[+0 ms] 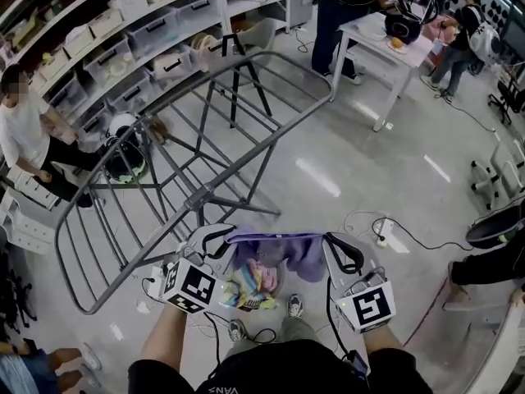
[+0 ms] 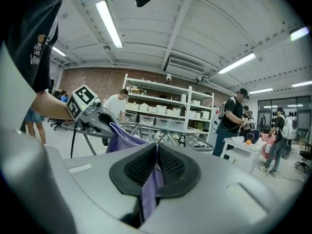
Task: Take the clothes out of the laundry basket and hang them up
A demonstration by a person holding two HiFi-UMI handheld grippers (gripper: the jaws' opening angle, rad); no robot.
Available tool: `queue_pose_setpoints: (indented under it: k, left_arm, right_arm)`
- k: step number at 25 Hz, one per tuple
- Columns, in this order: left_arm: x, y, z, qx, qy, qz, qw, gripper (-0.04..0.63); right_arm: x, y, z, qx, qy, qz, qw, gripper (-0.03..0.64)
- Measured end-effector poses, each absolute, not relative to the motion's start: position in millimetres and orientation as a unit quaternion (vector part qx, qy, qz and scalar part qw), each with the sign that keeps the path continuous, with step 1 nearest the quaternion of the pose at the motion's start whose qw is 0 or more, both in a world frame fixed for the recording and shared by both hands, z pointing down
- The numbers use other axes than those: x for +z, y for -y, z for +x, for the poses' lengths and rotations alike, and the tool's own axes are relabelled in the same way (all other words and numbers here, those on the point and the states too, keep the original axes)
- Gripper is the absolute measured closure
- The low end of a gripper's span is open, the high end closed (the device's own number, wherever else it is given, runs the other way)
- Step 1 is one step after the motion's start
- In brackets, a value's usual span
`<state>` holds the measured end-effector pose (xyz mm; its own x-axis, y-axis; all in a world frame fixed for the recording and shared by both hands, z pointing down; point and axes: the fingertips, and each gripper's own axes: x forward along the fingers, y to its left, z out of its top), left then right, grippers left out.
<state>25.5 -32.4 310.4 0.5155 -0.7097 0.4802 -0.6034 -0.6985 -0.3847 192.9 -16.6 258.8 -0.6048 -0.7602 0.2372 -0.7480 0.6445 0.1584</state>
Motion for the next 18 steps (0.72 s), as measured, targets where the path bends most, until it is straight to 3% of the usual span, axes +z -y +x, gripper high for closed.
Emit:
queue_pose_setpoints:
  k: [11, 18]
  left_arm:
    - [210, 92, 31, -0.34, -0.438, -0.805, 0.21, 0.565]
    - [145, 129, 4, -0.332, -0.445, -0.795, 0.244, 0.565]
  right_arm:
    - [153, 63, 199, -0.122, 0.923, 0.353, 0.088, 0.6]
    - [89, 87, 170, -0.167, 0.921, 0.345, 0.07, 0.6]
